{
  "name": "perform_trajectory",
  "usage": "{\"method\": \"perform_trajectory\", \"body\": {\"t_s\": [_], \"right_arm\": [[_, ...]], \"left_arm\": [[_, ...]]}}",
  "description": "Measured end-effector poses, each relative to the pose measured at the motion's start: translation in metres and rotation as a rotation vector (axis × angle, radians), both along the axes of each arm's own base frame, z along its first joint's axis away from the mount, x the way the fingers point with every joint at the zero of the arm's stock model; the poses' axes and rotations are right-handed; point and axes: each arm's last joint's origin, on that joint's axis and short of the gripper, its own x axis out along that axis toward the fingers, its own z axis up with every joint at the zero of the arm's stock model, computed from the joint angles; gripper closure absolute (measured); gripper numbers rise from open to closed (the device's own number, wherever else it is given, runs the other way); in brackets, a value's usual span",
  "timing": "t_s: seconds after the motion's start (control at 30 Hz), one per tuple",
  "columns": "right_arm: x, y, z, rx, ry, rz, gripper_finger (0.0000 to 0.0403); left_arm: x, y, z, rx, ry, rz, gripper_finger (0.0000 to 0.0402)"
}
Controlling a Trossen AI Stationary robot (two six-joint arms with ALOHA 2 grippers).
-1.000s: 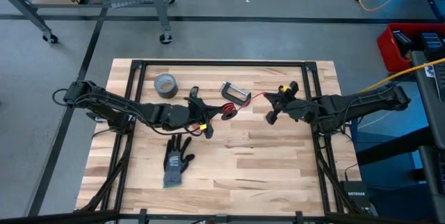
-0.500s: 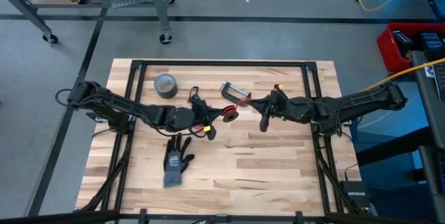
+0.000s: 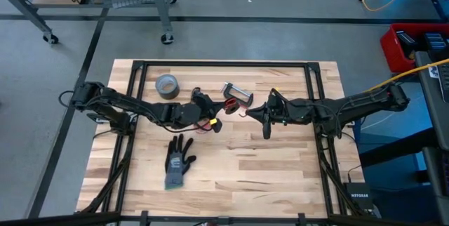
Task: Coil cords
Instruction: Coil the red wire onto the spool
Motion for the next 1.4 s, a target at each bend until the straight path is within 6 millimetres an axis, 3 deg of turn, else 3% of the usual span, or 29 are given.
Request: {"method": "perform_trajectory", "body": {"t_s": [0.3,0.8,1.27,1.4], "right_arm": [[0.006,0.001,-0.006,0.038,0.011,-0.010,0.0394],[0.044,0.010,-0.026,0.098,-0.072,0.053,0.0394],[0.059,0.014,-0.044,0.178,-0.055,0.059,0.0394],[0.058,0.013,-0.044,0.188,-0.052,0.043,0.0394]], "left_arm": [[0.001,-0.003,0.002,-0.011,-0.037,-0.005,0.0401],[0.004,-0.004,0.000,-0.031,-0.057,-0.004,0.0401],[0.020,-0.010,-0.012,-0.028,-0.138,-0.036,0.0401],[0.021,-0.010,-0.007,-0.028,-0.188,-0.037,0.0401]]}}
